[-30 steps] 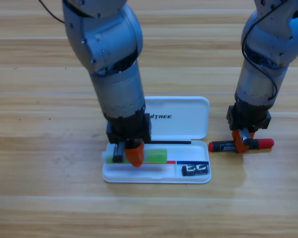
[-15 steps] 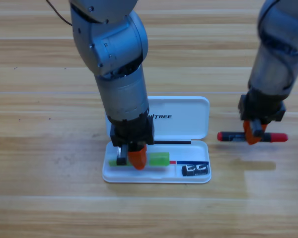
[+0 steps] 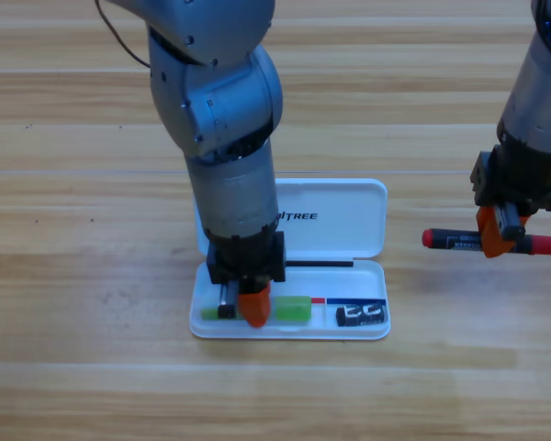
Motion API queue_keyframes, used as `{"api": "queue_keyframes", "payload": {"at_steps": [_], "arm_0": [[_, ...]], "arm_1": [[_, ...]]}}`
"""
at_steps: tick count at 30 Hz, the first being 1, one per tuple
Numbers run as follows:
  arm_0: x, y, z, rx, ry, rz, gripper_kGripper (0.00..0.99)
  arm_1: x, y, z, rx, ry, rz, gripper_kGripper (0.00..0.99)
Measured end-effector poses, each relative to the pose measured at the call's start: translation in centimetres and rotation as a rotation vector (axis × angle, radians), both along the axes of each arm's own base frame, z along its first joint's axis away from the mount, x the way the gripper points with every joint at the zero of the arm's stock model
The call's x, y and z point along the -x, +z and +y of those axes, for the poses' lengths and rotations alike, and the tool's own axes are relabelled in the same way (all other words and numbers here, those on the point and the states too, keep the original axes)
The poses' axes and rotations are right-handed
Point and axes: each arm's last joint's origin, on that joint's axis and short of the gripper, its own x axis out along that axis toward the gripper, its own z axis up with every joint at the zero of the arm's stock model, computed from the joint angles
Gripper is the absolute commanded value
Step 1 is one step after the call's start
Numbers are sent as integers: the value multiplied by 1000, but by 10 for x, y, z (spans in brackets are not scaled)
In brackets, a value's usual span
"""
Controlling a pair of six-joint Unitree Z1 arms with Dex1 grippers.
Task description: Clean up eraser and pencils
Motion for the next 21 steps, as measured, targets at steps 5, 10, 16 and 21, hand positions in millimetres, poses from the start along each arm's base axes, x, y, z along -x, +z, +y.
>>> {"api": "queue_keyframes", "payload": {"at_steps": [5,10,16,21], "arm_0": [[0,0,0,1,0,-1,0],[-1,2,-1,6,0,-5,44],[-2,6,-3,12,0,-10,989],[-1,6,-2,5,3,-3,990]], "arm_1": [[7,2,7,6,-1,11,0],[11,7,15,-6,6,-1,0],[19,12,25,-15,18,-7,0],[23,13,31,-19,31,-10,0]]}}
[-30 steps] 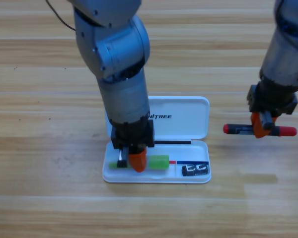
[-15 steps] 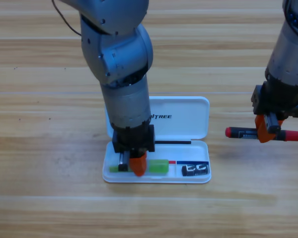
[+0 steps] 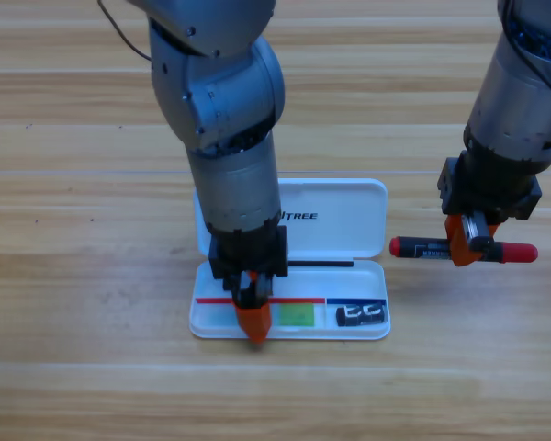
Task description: Clean up eraser and pencils
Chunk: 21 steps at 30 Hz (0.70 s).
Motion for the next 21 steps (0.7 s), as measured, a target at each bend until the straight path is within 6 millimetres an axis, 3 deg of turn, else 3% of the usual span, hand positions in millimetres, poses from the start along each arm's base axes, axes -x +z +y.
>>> {"api": "queue_keyframes", "payload": {"at_steps": [11,14,16,21], "arm_0": [[4,10,5,-9,1,7,990],[12,37,16,5,2,-28,990],[21,67,30,42,8,-62,990],[36,126,97,142,66,-130,990]], "arm_1": [[-2,19,22,-65,25,-60,0],[-7,18,38,-82,40,-73,0],[-10,12,50,-82,48,-72,0],[-14,-12,82,-69,79,-55,0]]}}
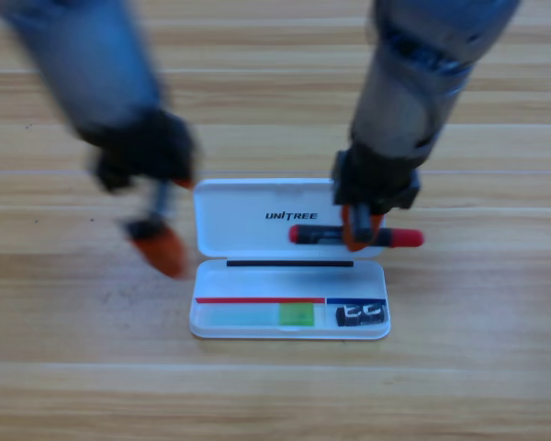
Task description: Clean up eraser and pencils
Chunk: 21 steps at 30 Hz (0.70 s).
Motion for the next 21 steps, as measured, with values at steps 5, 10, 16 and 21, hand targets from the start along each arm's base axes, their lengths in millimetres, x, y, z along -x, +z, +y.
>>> {"api": "queue_keyframes", "payload": {"at_steps": [5,10,16,21], "arm_0": [[-7,15,67,69,74,7,989],[-16,7,97,59,131,32,990],[-16,-2,105,47,152,61,990],[-15,-6,105,54,150,72,990]], "arm_1": [[-5,-17,24,1,22,1,0],[-9,-36,39,14,34,11,0],[-11,-43,50,11,43,8,0],[-13,-52,53,21,45,16,0]]}}
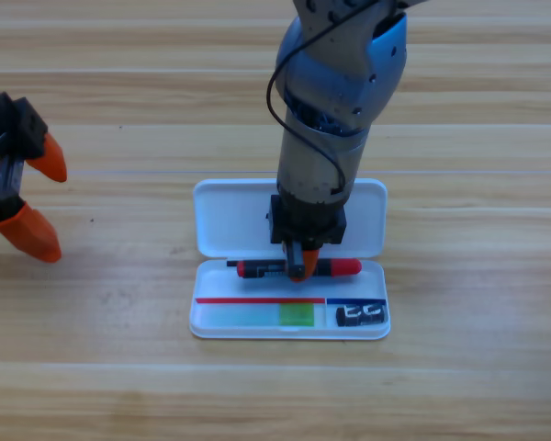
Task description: Clean up eraser and pencils
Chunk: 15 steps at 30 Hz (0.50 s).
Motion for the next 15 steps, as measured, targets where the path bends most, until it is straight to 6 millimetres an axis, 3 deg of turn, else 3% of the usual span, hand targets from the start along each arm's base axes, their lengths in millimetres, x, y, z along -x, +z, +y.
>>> {"api": "queue_keyframes", "payload": {"at_steps": [2,5,6,11,15], "arm_0": [[0,0,0,1,0,-1,990],[-1,0,0,3,0,-6,990],[-1,0,0,3,0,-7,990],[-1,0,-1,5,0,-10,990],[-1,0,-1,6,0,-10,990]], "arm_1": [[0,0,0,-1,-3,0,38],[0,0,0,-1,-17,3,804],[0,0,0,0,-25,5,897],[2,3,-2,2,-61,13,977],[10,19,-10,-18,-91,22,988]]}}
